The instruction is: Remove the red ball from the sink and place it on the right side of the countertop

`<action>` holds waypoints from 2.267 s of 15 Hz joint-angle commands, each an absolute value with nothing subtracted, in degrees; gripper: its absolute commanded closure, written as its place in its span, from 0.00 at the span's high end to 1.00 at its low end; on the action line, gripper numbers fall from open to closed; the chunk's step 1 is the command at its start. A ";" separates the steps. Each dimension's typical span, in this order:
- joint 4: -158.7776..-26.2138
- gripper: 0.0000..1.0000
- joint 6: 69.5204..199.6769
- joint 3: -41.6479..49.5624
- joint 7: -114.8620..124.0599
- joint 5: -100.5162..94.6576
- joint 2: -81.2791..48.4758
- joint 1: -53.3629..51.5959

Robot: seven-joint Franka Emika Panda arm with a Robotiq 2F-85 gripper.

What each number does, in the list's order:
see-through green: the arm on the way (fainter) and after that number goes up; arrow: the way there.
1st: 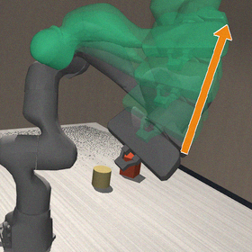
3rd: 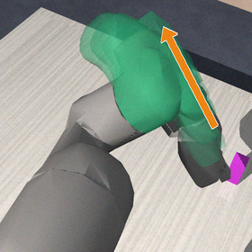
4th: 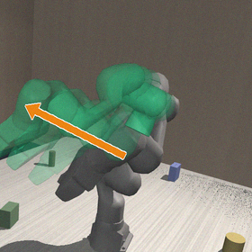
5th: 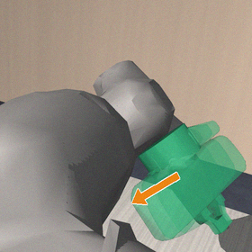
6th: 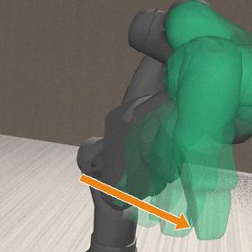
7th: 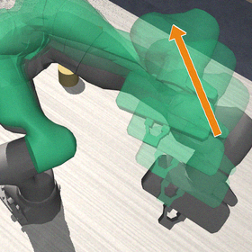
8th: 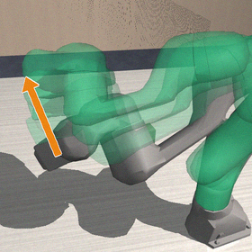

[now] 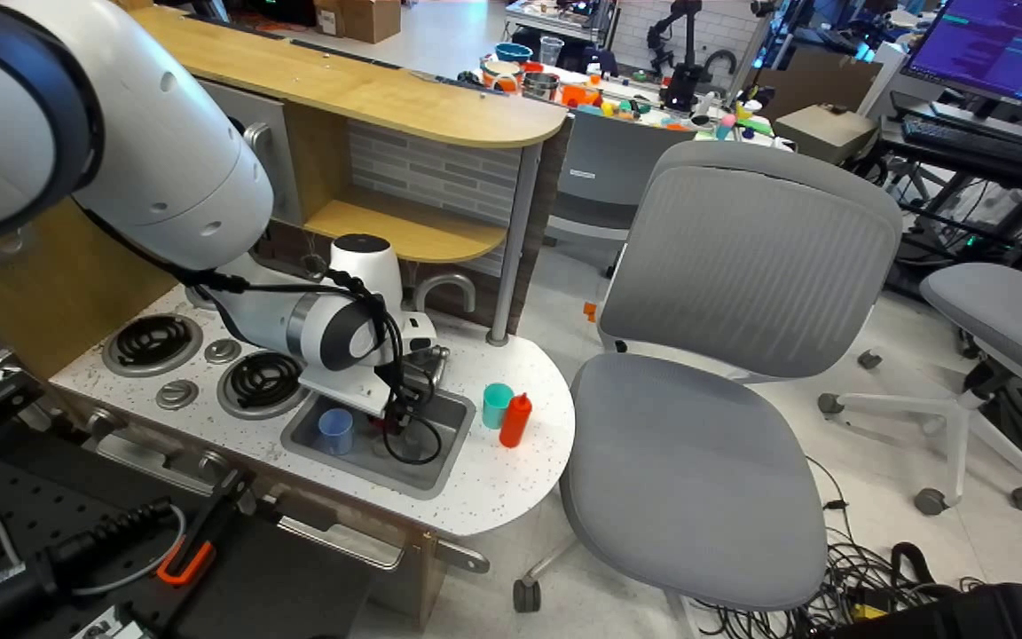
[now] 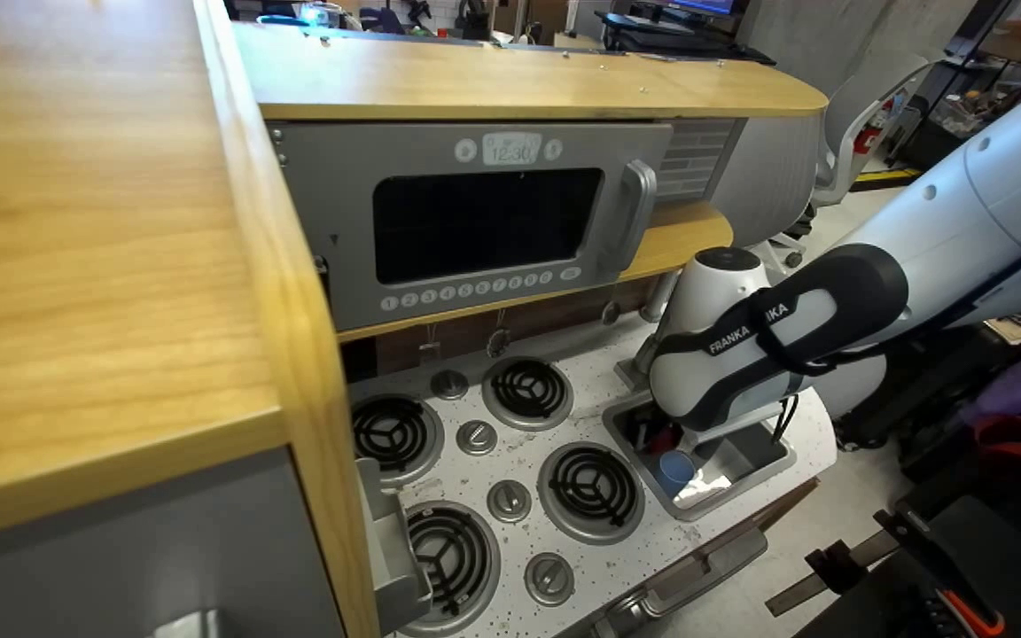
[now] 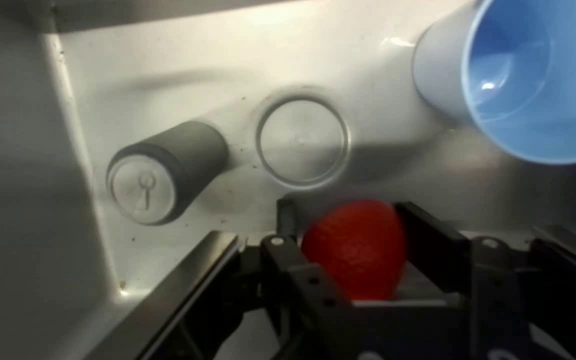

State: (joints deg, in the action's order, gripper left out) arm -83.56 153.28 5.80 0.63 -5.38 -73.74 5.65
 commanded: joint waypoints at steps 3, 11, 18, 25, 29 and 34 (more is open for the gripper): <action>-81.35 0.24 152.01 7.01 0.87 -5.47 -74.35 3.88; -93.49 0.24 152.87 4.93 -1.80 -5.27 -63.25 4.78; -102.06 0.24 149.33 5.37 -1.32 -4.71 -52.18 5.25; -102.20 0.24 142.04 9.04 3.32 -3.56 -49.89 7.19; -101.06 0.24 141.65 10.62 6.37 -2.42 -50.46 8.84; -101.59 0.24 142.39 13.83 8.83 -3.29 -51.16 9.92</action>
